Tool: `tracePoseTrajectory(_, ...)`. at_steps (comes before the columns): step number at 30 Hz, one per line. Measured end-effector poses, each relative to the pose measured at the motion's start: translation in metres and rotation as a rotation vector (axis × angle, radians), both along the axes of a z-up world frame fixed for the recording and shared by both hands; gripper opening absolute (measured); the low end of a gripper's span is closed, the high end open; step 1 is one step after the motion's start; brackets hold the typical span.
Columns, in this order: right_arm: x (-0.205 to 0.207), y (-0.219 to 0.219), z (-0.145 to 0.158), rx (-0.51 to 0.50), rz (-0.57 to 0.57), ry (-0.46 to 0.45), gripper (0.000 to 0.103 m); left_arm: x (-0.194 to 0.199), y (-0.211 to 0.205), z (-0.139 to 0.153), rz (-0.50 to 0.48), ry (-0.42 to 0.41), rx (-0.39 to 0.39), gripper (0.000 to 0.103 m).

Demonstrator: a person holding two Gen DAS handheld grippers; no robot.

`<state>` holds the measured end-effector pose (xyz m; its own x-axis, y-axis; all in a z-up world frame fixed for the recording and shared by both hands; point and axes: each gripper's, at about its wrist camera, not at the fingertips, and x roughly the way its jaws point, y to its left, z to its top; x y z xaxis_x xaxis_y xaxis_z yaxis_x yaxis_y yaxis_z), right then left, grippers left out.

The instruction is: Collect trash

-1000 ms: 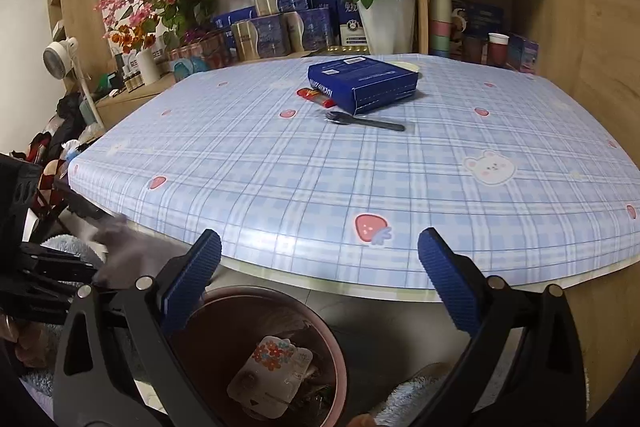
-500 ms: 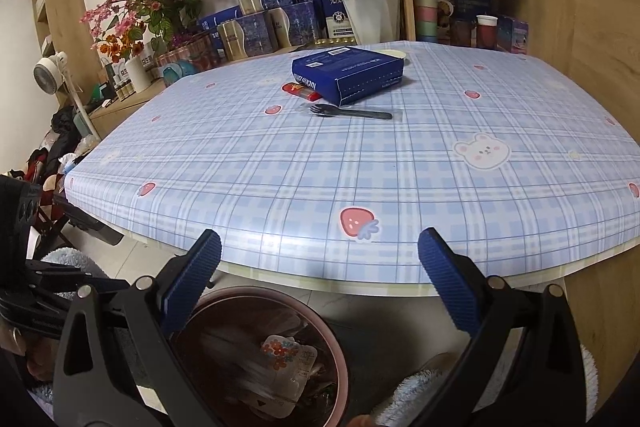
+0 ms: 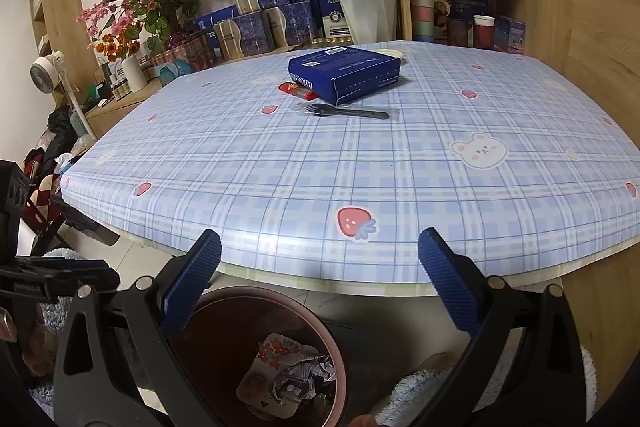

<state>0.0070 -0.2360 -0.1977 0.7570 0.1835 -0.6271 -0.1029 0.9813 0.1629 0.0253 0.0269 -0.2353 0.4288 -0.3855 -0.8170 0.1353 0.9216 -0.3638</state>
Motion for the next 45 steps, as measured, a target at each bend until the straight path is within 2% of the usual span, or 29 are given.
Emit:
tracePoseTrajectory(6, 0.006, -0.013, 0.005, 0.02, -0.047, 0.009, 0.097, 0.007, 0.012, 0.012, 0.041, -0.02, -0.037, 0.074)
tracePoseTrajectory(14, 0.038, -0.039, 0.022, 0.008, -0.093, 0.001, 0.097, 0.044, 0.019, 0.039, 0.072, -0.051, -0.082, 0.074)
tracePoseTrajectory(19, 0.066, -0.06, 0.034, -0.017, -0.122, -0.02, 0.097, 0.08, -0.001, 0.054, 0.037, -0.079, -0.072, 0.074)
tracePoseTrajectory(22, 0.08, -0.073, 0.036, -0.026, -0.137, -0.028, 0.097, 0.106, -0.02, 0.059, 0.014, -0.072, -0.097, 0.074)
tracePoseTrajectory(30, 0.147, -0.097, 0.034, -0.11, -0.15, 0.014, 0.097, 0.176, -0.074, 0.072, -0.058, -0.093, -0.111, 0.071)
tracePoseTrajectory(36, 0.205, -0.117, 0.033, -0.091, -0.193, 0.044, 0.097, 0.227, -0.095, 0.07, -0.067, -0.082, -0.127, 0.065)
tracePoseTrajectory(40, 0.235, -0.118, 0.03, -0.096, -0.199, 0.059, 0.097, 0.265, -0.103, 0.055, -0.036, -0.017, -0.186, 0.055)
tracePoseTrajectory(45, 0.279, -0.115, 0.027, -0.128, -0.201, 0.083, 0.097, 0.295, -0.105, 0.035, 0.026, 0.057, -0.24, 0.049)
